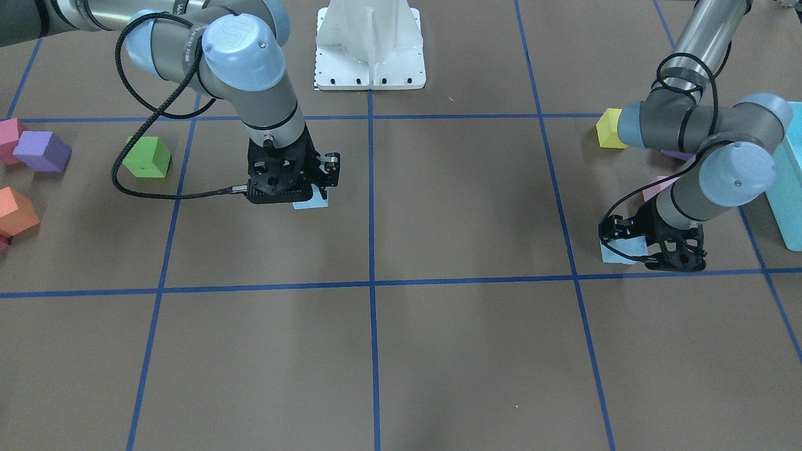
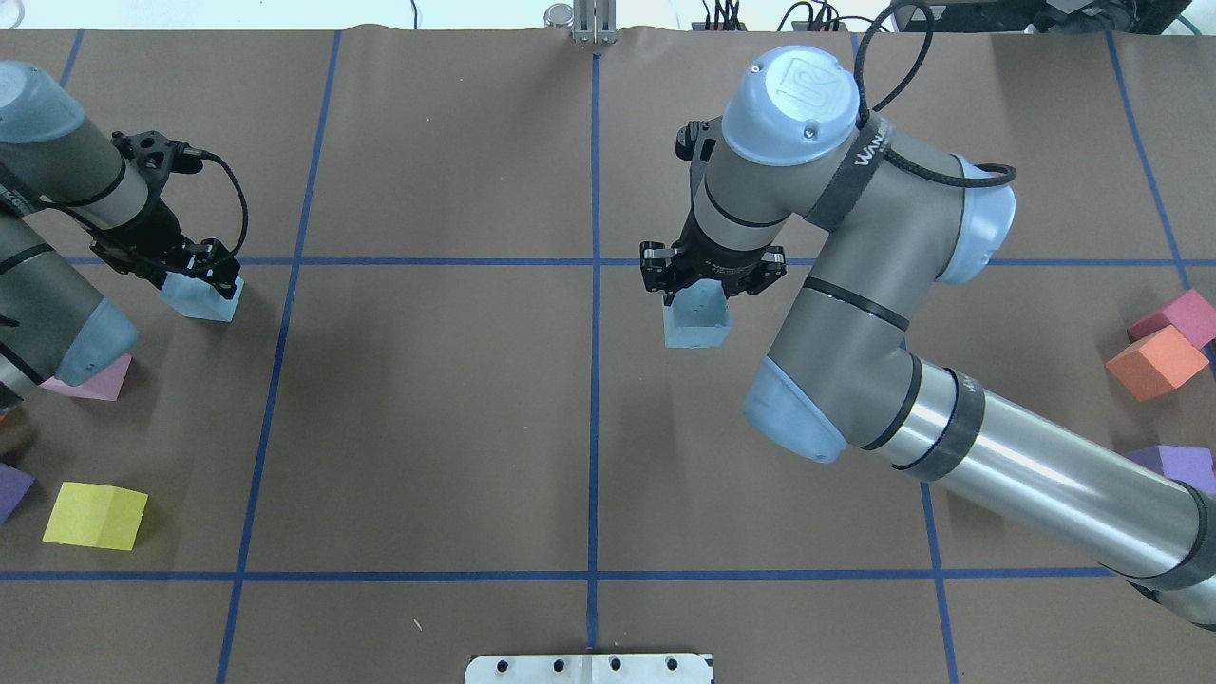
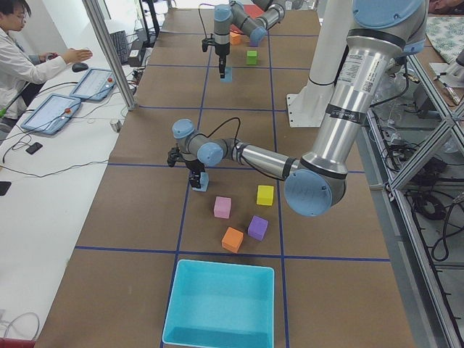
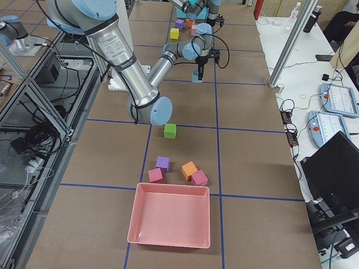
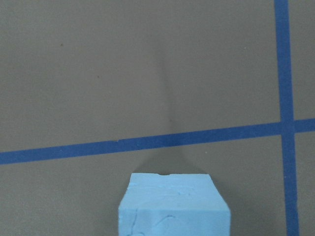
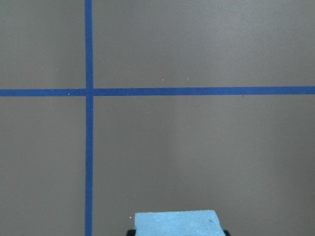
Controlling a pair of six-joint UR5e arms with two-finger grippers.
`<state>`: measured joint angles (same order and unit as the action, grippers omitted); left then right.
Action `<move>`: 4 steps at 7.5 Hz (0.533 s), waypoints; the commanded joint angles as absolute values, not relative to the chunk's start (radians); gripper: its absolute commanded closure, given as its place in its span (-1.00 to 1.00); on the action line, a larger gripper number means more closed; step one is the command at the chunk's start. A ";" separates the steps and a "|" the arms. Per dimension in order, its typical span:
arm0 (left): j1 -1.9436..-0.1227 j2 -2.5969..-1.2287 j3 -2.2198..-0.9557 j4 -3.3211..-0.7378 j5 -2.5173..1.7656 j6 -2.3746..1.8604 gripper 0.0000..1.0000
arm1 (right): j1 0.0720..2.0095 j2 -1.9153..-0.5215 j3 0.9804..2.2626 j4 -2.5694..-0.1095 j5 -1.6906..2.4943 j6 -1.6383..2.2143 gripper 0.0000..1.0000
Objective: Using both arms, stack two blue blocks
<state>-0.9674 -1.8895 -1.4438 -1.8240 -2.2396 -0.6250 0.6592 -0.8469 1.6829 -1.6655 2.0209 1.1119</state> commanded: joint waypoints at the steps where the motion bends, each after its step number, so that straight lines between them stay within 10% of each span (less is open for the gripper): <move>1: -0.966 -1.896 -1.434 -1.859 -2.247 -0.661 -0.25 | 0.637 -0.749 1.573 -1.661 2.013 1.124 -0.17; 4: -0.972 -1.907 -1.495 -1.813 -2.266 -0.685 -0.17 | 0.614 -0.735 1.403 -1.427 1.990 1.127 -0.17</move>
<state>-0.9688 -1.8980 -1.4685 -1.8400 -2.2525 -0.6670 0.6229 -0.7464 1.4823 -1.5313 2.0009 1.1265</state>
